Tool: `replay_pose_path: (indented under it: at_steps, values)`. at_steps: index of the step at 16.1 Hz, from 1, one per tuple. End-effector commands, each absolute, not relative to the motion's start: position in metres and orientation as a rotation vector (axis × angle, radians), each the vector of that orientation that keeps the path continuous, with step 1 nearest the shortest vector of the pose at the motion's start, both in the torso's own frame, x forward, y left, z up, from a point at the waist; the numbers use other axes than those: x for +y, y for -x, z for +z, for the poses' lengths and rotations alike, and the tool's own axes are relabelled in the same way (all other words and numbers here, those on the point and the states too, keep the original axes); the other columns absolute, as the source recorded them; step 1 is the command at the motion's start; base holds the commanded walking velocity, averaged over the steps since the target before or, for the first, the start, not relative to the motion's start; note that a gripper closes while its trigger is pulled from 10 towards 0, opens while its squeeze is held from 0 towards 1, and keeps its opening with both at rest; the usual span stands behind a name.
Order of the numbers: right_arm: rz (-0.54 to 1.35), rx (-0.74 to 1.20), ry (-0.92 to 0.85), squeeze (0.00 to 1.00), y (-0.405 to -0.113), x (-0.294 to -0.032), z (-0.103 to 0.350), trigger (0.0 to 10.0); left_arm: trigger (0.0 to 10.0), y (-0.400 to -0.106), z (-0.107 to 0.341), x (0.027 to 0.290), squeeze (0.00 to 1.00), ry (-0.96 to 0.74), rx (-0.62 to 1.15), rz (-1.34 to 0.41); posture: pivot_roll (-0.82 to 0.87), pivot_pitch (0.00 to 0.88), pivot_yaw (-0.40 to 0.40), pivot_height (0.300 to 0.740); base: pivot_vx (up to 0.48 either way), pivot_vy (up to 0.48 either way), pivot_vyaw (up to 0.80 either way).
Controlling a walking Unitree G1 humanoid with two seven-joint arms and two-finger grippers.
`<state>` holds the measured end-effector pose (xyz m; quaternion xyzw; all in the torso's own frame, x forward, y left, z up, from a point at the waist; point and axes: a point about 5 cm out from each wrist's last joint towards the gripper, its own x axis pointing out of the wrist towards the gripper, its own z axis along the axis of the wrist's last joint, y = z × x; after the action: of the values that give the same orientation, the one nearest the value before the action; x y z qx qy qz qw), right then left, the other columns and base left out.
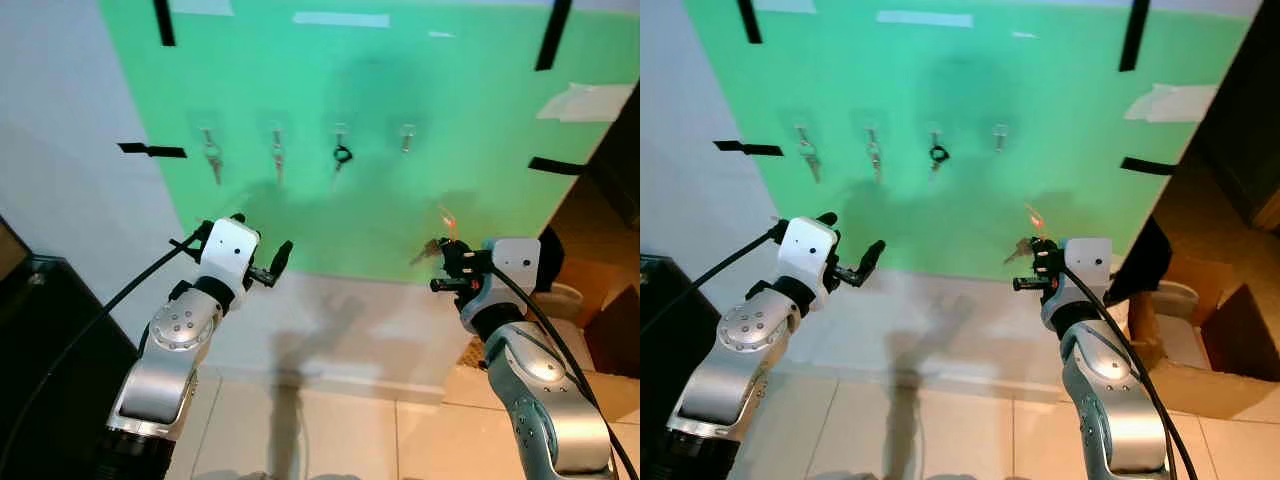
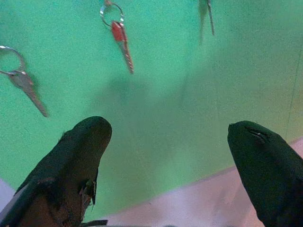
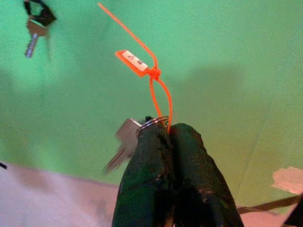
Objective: Hang keys on a hook
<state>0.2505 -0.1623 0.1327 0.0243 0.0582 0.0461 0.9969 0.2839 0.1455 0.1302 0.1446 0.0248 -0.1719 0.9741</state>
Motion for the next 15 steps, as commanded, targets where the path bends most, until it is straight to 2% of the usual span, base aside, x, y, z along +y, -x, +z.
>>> replay_pose_path:
  at_steps: [1, 4, 12, 15]
  values:
    - [0.082, 0.105, -0.032, 0.0, -0.252, -0.164, 0.137, 10.0, 10.0, -0.286, 0.131, 0.145, 0.0, -0.301, 0.048, -0.337, -0.06, 0.0, 0.034, 0.74, 0.0, -0.48, 0.0]
    - [0.084, 0.107, -0.017, 0.0, -0.253, -0.165, 0.137, 10.0, 10.0, -0.285, 0.129, 0.144, 0.0, -0.301, 0.05, -0.33, -0.06, 0.0, 0.027, 0.74, 0.0, -0.421, 0.0]
    - [0.095, 0.1, 0.009, 0.0, -0.255, -0.162, 0.139, 10.0, 10.0, -0.287, 0.132, 0.147, 0.0, -0.279, 0.044, -0.332, -0.06, 0.0, 0.03, 0.74, 0.031, 0.0, 0.0]
    - [0.145, 0.106, 0.037, 0.0, -0.254, -0.154, 0.139, 10.0, 10.0, -0.287, 0.133, 0.148, 0.0, -0.283, 0.041, -0.339, -0.06, 0.0, 0.03, 0.74, 0.26, 0.0, 0.8]
